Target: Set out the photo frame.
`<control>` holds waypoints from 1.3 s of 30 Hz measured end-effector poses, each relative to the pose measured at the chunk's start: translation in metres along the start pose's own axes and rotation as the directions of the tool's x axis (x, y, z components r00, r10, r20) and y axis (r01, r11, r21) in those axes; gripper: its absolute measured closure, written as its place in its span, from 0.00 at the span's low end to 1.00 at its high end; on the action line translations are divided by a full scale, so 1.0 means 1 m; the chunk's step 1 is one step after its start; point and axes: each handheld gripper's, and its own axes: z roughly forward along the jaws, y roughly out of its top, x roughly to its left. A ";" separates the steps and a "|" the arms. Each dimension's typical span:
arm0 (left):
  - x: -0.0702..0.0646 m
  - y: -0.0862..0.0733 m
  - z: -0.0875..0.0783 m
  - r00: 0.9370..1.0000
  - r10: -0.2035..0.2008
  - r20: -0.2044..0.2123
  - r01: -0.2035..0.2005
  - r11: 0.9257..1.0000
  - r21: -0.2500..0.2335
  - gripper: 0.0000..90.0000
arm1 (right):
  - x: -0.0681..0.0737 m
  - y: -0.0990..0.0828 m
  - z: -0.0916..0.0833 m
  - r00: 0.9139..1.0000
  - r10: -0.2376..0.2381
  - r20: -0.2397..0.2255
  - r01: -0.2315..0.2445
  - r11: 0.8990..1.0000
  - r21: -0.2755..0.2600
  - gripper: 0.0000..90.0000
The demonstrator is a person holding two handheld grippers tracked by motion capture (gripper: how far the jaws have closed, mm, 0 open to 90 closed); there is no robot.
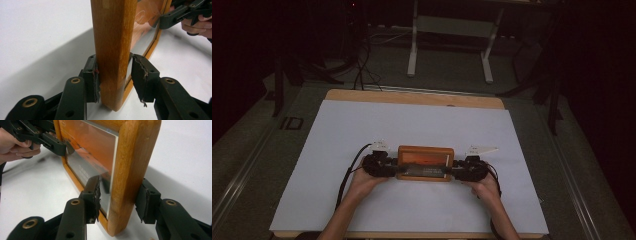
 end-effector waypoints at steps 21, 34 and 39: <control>-0.004 -0.002 -0.001 0.998 0.039 -0.053 -0.039 0.999 0.003 0.52 | 0.004 0.001 -0.002 0.999 -0.030 0.019 0.030 1.000 0.000 0.54; 0.001 -0.001 -0.020 0.999 0.041 -0.033 -0.043 0.996 -0.077 0.49 | 0.003 0.005 -0.017 0.999 -0.037 0.030 0.038 0.999 -0.030 0.51; 0.002 -0.002 -0.031 0.999 0.048 -0.008 -0.049 0.995 -0.092 0.49 | 0.003 0.005 -0.025 0.999 -0.047 0.028 0.048 0.998 -0.041 0.51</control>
